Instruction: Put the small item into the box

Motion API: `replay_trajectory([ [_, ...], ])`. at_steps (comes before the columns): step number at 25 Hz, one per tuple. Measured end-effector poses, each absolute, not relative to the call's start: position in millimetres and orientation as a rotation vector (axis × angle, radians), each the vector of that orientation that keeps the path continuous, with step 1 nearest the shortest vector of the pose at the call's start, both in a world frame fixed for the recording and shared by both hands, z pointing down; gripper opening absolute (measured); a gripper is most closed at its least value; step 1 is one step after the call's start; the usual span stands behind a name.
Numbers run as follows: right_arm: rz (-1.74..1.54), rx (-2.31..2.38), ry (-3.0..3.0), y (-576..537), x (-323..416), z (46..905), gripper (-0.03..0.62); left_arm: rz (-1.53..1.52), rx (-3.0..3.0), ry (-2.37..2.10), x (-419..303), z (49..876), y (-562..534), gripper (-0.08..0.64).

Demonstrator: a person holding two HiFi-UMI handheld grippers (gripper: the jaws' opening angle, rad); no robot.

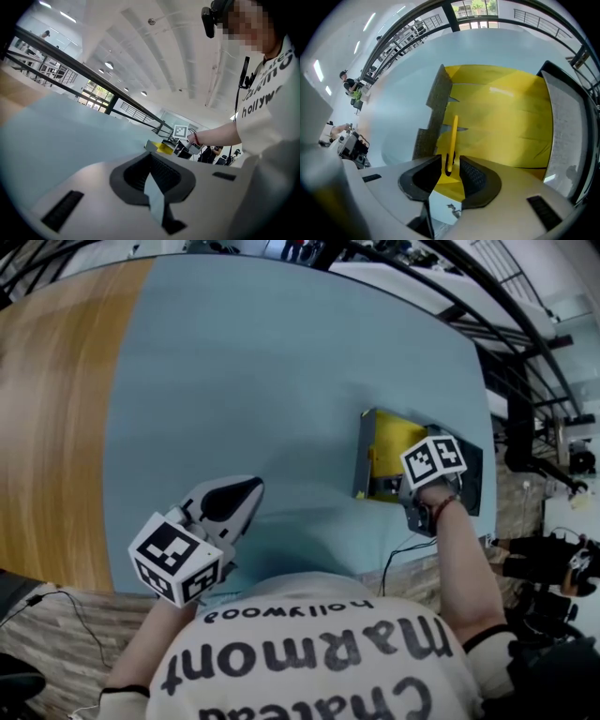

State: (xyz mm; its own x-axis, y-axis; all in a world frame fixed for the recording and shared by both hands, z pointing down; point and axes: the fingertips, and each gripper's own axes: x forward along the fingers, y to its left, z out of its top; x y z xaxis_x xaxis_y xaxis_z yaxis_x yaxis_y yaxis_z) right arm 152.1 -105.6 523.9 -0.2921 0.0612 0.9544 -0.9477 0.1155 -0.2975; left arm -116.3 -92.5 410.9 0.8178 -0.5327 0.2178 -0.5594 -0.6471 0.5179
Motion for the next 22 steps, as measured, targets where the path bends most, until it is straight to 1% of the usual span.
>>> replay_trajectory([
  [6,1.256,1.066,-1.621,-124.2,154.7,511.0,0.135,0.077,2.425,-0.845,-105.4,398.1,-78.4,0.002],
  [9,1.173,1.198,-1.772,-128.7,156.8,499.1,0.101,0.085,2.447,-0.859,-86.5,385.2,-62.3,0.002],
  [15,0.940,1.301,-2.019,-110.2,180.4,457.9,0.081,0.084,2.466,-0.917,-30.2,347.1,-29.8,0.002],
  [22,0.989,1.454,-2.326,-83.2,230.8,394.3,0.064,0.083,2.469,-0.941,32.1,336.8,14.8,0.002],
])
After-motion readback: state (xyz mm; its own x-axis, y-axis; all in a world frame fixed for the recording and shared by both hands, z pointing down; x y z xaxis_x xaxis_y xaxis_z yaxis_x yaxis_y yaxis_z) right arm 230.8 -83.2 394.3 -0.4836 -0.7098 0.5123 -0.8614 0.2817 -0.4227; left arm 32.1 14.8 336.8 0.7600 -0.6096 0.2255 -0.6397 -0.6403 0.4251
